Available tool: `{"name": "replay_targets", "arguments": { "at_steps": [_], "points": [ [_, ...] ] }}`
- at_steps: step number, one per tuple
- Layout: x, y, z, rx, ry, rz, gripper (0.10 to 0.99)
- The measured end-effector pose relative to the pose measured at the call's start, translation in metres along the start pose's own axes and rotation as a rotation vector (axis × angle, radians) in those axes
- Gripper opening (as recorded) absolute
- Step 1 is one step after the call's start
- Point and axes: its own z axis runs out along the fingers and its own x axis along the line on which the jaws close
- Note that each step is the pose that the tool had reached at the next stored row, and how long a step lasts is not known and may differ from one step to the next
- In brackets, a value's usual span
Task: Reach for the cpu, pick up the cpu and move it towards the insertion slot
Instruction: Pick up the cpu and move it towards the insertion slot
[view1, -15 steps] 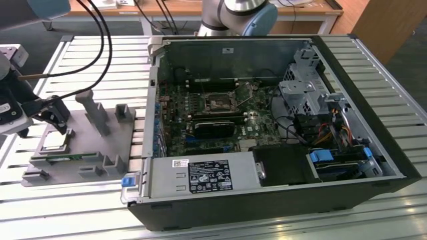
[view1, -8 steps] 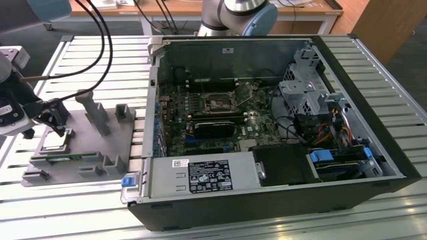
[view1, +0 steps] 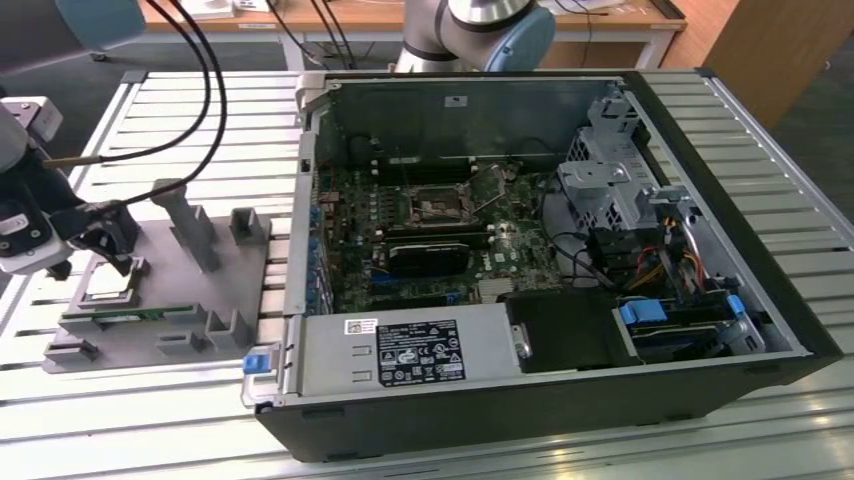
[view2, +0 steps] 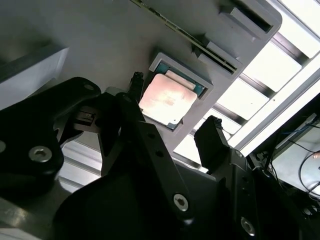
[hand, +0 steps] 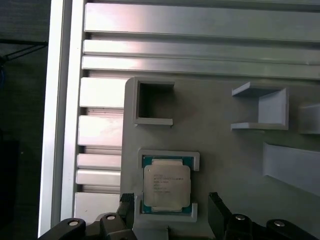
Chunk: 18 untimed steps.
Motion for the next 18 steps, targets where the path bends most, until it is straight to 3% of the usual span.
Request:
{"name": "replay_targets", "arguments": {
  "at_steps": [18],
  "points": [
    [-0.0001,-0.0004,0.0168,0.000,0.0002,-0.001,0.690]
  ]
}}
